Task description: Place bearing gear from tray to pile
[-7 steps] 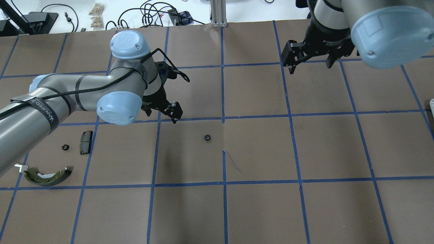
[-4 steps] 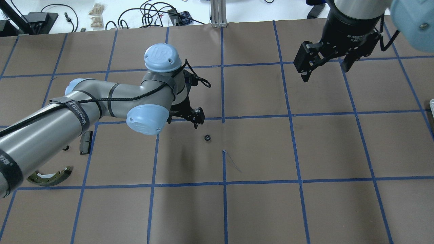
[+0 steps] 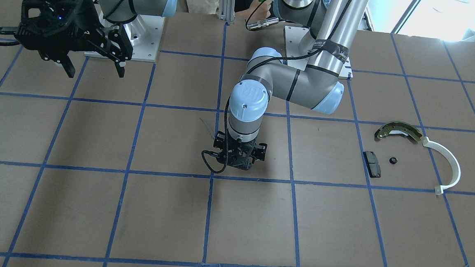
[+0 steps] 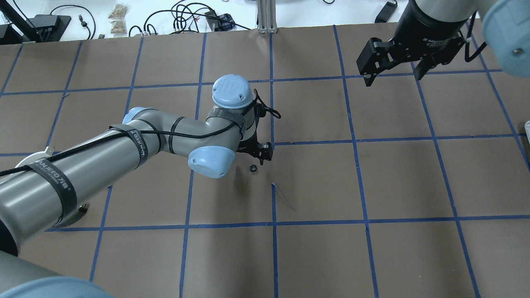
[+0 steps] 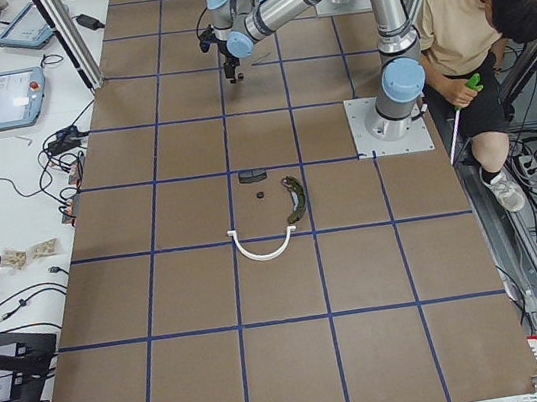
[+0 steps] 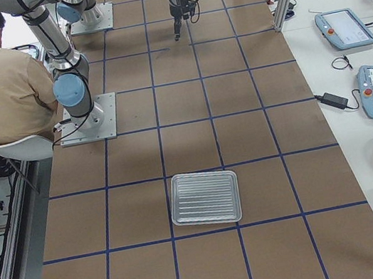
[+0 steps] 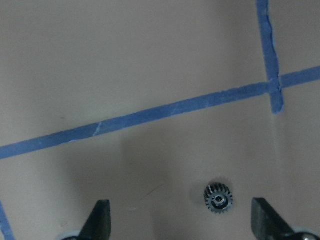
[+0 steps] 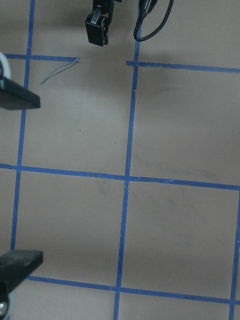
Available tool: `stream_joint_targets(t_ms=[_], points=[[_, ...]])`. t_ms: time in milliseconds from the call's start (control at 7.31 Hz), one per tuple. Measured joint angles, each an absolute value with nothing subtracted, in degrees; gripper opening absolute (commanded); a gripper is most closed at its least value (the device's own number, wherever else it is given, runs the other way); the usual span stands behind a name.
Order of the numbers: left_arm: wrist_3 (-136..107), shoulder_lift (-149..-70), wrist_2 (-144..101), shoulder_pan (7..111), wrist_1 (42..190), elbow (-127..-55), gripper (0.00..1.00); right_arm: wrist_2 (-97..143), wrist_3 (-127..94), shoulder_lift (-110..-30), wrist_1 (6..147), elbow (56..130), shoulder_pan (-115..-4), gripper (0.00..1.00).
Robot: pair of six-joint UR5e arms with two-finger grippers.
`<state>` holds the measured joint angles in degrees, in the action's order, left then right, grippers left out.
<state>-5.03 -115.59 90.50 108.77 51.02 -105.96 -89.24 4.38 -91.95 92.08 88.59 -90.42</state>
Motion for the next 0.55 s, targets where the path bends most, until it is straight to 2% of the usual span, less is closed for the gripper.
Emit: stream_joint_targets(t_ms=[137,274,411,547], points=[[-5.2,-116.4,90.5,109.4,50.3,-106.0,0.31,-90.3,3.9,-91.9,92.8,89.1,-90.2,1.0],[-5.2,-116.9,90.5,109.8,50.0,-106.1,0.11,-90.8,3.8,-91.8,93.5,89.4,-90.3,1.0],[-5.1,-117.0,90.5,110.0,49.9,-106.4,0.0,-90.9,3.7,-91.8,93.9,89.8,-90.4,1.0],[-4.9,-116.9,90.6,110.2,49.9,-107.2,0.0,-90.9,3.8,-91.9,94.1,90.3,-90.4,1.0]])
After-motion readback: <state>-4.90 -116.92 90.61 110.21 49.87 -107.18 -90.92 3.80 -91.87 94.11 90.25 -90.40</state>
